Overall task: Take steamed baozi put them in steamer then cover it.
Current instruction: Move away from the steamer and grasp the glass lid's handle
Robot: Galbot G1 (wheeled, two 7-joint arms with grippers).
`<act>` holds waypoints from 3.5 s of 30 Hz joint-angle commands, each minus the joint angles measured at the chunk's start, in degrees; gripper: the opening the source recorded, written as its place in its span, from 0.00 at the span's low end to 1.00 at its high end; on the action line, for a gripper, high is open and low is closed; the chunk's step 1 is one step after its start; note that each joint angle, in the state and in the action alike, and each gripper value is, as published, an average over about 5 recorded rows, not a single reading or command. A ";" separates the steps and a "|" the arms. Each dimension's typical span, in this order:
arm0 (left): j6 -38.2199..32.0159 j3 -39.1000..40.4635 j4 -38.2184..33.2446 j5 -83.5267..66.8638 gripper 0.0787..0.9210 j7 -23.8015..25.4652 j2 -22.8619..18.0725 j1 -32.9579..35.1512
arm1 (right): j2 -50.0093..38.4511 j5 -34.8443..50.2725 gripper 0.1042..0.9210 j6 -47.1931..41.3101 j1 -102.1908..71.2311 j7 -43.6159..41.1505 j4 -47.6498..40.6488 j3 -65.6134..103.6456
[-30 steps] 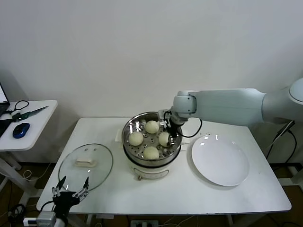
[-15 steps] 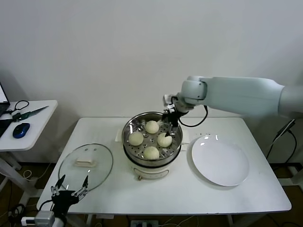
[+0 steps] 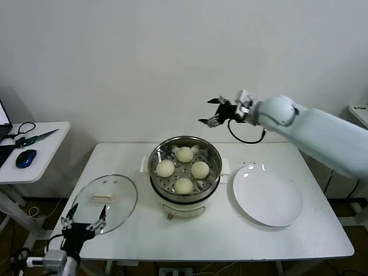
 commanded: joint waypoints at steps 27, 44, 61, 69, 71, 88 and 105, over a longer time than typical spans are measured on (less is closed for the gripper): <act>-17.67 1.06 12.65 63.87 0.88 -27.00 9.23 -1.02 | 27.78 -27.61 0.88 37.43 -103.78 11.54 12.45 86.07; -12.27 7.32 33.20 87.42 0.88 -27.04 6.62 -12.43 | 32.16 -30.30 0.88 35.06 -103.24 13.62 15.65 83.76; -12.52 10.30 40.87 85.95 0.88 -26.82 7.59 -20.78 | 33.98 -30.76 0.88 35.42 -106.27 13.60 19.03 85.54; -12.47 10.90 43.02 86.01 0.88 -26.94 8.73 -23.35 | 34.52 -30.52 0.88 35.49 -107.50 13.59 20.45 86.70; -12.57 10.86 43.69 85.84 0.88 -27.00 9.12 -23.88 | 34.75 -30.53 0.88 35.54 -107.75 13.54 20.74 86.73; -14.87 10.50 48.64 84.76 0.88 -27.90 10.84 -26.39 | 35.30 -30.87 0.88 35.29 -107.77 13.27 22.09 86.84; -15.67 10.52 48.94 84.58 0.41 -27.92 10.71 -26.28 | 35.35 -31.15 0.88 35.13 -107.87 12.82 23.33 86.93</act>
